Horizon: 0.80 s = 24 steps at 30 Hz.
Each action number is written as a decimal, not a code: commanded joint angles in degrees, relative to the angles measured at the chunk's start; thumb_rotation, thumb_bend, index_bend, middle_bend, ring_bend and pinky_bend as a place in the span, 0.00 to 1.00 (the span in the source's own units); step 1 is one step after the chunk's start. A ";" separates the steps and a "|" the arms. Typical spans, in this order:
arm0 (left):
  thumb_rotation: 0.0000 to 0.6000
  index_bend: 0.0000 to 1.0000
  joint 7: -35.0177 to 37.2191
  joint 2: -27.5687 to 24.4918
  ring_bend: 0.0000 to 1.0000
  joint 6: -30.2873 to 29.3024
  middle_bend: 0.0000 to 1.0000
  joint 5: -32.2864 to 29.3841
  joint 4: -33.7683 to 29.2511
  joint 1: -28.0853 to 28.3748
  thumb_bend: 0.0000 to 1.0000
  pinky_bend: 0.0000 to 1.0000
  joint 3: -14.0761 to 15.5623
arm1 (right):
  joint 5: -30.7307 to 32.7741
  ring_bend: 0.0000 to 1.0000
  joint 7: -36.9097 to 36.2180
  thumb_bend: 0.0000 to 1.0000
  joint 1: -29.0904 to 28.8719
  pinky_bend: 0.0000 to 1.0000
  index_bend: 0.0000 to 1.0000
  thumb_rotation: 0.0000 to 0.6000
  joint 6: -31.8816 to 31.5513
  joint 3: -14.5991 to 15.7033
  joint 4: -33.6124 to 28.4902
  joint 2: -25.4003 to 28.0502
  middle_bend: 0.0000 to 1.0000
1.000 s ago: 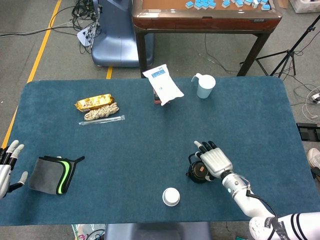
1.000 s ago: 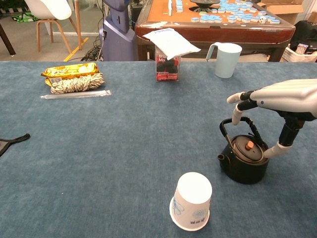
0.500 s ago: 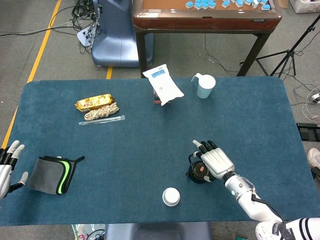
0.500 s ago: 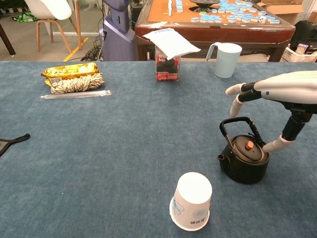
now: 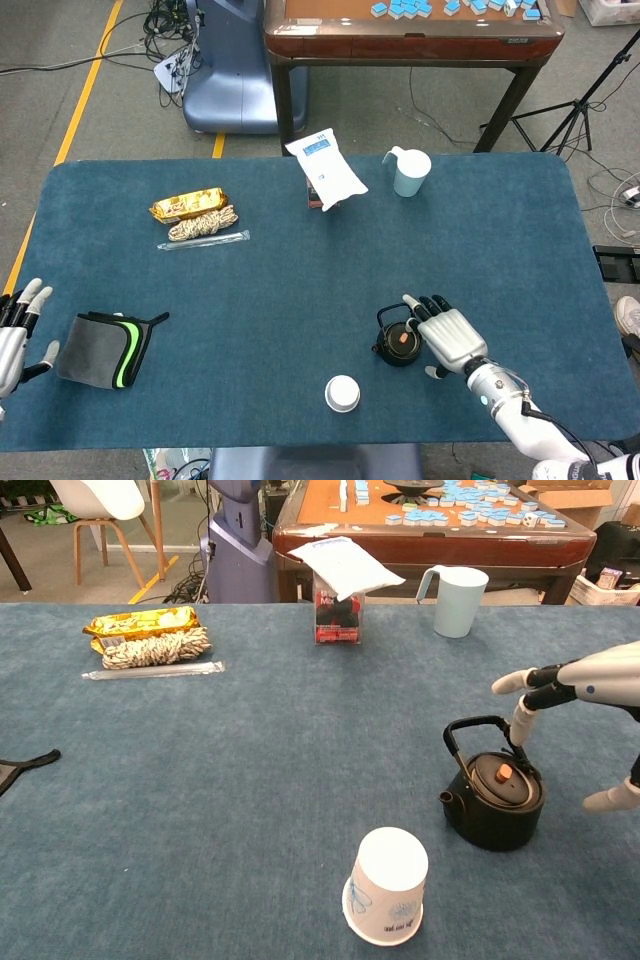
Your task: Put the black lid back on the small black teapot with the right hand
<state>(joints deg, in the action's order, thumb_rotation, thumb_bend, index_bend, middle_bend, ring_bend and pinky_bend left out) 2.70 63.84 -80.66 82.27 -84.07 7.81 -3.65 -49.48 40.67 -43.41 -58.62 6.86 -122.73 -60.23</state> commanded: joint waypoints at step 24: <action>1.00 0.00 3.75 1.12 0.00 0.32 0.00 -0.09 3.55 -0.31 0.39 0.00 0.21 | 4.46 0.00 4.12 0.21 -2.63 0.00 0.29 1.00 1.40 0.23 3.82 -6.35 0.00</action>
<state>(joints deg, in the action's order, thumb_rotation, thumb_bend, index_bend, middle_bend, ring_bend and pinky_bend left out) 6.43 64.93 -80.35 82.17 -80.54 7.51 -3.46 -45.12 44.70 -45.94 -57.30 7.03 -119.02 -66.46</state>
